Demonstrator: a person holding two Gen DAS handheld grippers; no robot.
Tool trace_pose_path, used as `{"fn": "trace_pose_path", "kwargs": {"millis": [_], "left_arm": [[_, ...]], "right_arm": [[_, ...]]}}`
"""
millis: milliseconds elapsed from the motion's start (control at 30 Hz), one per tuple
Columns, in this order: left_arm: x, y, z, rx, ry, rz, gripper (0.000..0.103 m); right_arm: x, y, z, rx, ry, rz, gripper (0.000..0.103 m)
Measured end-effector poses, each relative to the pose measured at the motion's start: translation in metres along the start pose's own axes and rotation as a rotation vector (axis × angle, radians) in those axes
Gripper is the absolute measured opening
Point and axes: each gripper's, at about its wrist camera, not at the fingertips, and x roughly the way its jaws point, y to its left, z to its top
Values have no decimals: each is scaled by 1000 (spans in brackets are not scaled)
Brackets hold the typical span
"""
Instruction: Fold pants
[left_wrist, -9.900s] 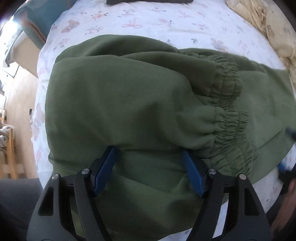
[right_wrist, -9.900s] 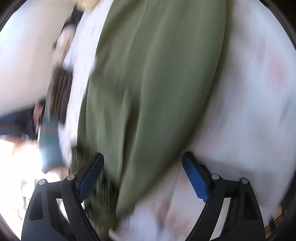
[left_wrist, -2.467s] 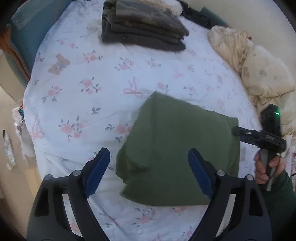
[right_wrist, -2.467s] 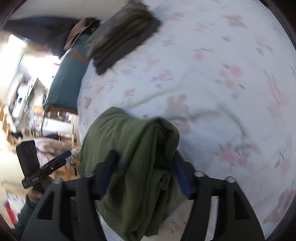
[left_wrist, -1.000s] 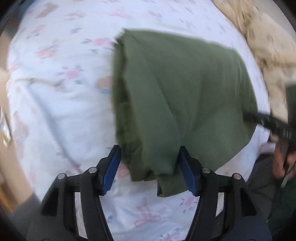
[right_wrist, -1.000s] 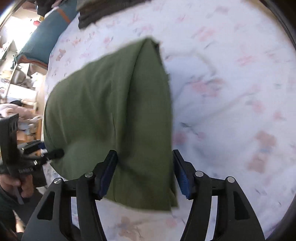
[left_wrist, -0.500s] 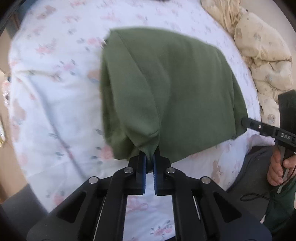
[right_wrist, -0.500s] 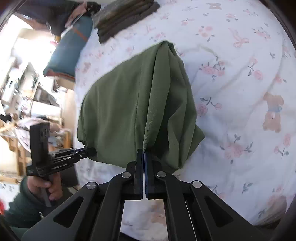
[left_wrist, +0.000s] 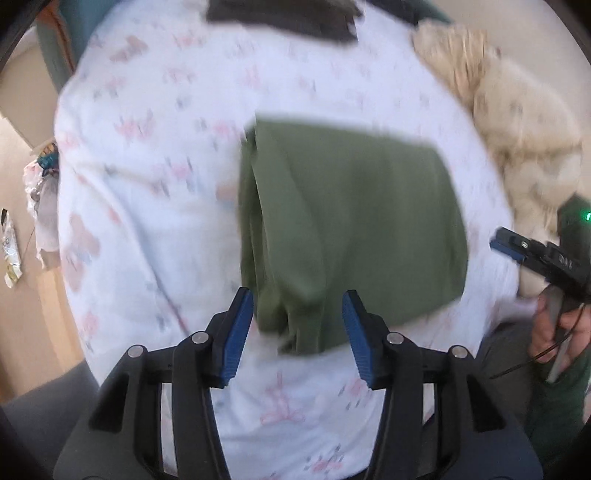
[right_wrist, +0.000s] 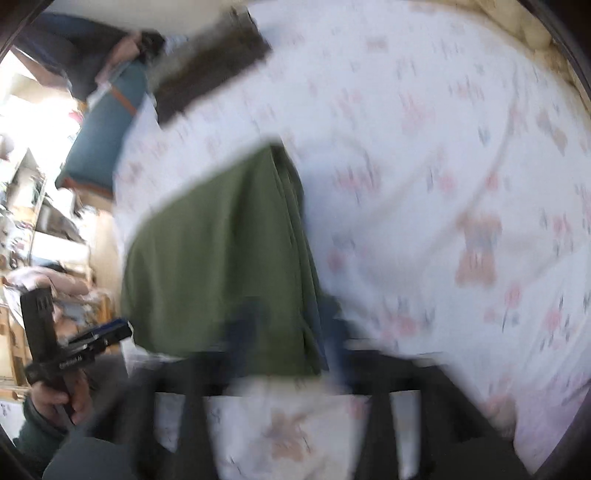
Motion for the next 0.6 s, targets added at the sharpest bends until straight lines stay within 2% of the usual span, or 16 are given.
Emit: {"fn": "trace_pose_path", "kwargs": {"millis": [67,133,167,200,267,333,367,400,433,467,533,600], "left_arm": [[-6,7,14,-42,-61,4,46],[-2,13,31,-107,-104,8,46],[3,14,37,-133,-105,3,46],[12,18,45,-176,-89,-43,46],[34,25,60,-213,0,-129,45],[43,22,65,-203,9,-111,42],[44,19,65,-191,-1,-110,36],[46,14,66,-168,-3,-106,21],[47,10,66,-148,-8,-101,15],[46,6,65,-127,-17,-96,7],[42,-8,65,-41,-41,-49,4],[34,-11,63,-26,-55,-42,4]], "right_arm": [[-2,4,13,-22,-79,19,78],[7,6,29,-44,-99,40,66],[14,4,35,-37,-91,70,54],[23,2,40,-24,-78,102,46],[46,-1,52,18,-60,132,47],[61,-3,58,42,-42,152,47],[66,-2,61,43,-30,160,47],[70,1,62,32,-18,165,31],[73,6,62,1,-21,156,19],[76,10,62,-27,-21,125,2],[71,16,57,-70,-37,101,2],[55,21,56,-101,-83,111,1]]}}
